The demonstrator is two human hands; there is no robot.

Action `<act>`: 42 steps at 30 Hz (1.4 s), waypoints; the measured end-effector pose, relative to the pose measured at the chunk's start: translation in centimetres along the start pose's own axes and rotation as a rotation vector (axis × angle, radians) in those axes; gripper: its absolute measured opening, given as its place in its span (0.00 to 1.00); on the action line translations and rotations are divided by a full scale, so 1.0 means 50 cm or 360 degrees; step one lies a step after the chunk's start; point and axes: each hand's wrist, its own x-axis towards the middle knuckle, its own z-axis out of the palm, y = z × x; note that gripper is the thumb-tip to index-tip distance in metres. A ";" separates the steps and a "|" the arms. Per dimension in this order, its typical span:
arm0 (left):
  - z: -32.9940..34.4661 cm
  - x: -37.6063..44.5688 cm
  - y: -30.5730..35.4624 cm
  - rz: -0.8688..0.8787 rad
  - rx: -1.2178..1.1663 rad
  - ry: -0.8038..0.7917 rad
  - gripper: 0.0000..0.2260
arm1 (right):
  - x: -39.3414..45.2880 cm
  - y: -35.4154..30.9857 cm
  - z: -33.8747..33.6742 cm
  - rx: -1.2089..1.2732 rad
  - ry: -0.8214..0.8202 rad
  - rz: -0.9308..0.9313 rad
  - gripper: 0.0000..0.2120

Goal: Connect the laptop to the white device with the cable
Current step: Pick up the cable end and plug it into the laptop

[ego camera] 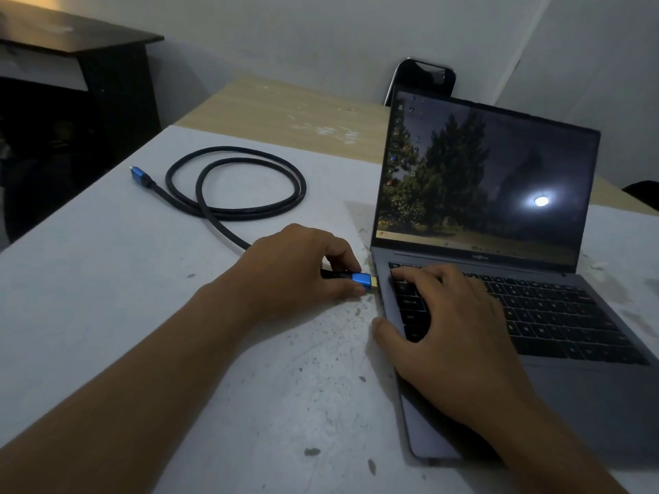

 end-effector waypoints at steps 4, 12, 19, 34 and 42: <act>-0.001 0.001 0.001 0.0006 0.0010 0.0015 0.10 | 0.000 0.001 0.001 0.0001 0.0015 -0.0010 0.32; -0.002 0.000 0.003 0.0031 0.0002 0.0020 0.09 | -0.001 0.001 0.000 -0.0010 -0.0001 -0.0019 0.31; -0.001 0.001 0.006 0.0037 0.0006 0.0019 0.10 | 0.000 0.001 0.001 -0.0014 0.0005 -0.0018 0.32; -0.003 0.005 0.002 0.0077 -0.0073 -0.0023 0.10 | -0.001 0.006 0.006 -0.0017 0.0037 -0.0035 0.29; 0.002 0.007 0.003 0.0076 -0.0033 0.0008 0.11 | 0.000 0.007 0.005 0.0002 0.0035 -0.0039 0.30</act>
